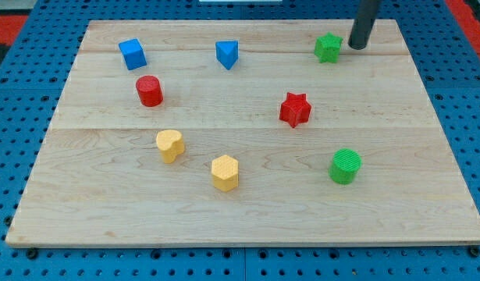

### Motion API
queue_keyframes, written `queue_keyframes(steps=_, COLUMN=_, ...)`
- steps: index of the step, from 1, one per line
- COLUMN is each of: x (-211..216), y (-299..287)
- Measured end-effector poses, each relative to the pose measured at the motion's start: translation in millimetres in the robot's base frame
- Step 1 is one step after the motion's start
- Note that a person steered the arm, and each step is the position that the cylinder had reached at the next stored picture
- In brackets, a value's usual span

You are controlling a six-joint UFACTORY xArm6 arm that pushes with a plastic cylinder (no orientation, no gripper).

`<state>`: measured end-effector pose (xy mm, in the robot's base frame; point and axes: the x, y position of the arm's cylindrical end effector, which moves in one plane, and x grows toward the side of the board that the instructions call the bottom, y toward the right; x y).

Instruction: Slide the green star to the right of the red star

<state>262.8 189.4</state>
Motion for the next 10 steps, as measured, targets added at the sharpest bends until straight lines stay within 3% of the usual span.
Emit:
queue_keyframes(steps=1, x=-12, y=-51)
queue_keyframes(steps=2, x=37, y=-102)
queue_keyframes(steps=3, x=16, y=-81)
queue_keyframes(steps=4, x=-26, y=-144)
queue_keyframes(steps=5, x=12, y=-204)
queue_keyframes(steps=8, x=63, y=-48)
queue_keyframes(steps=9, x=110, y=-38)
queue_keyframes(steps=10, x=129, y=-37)
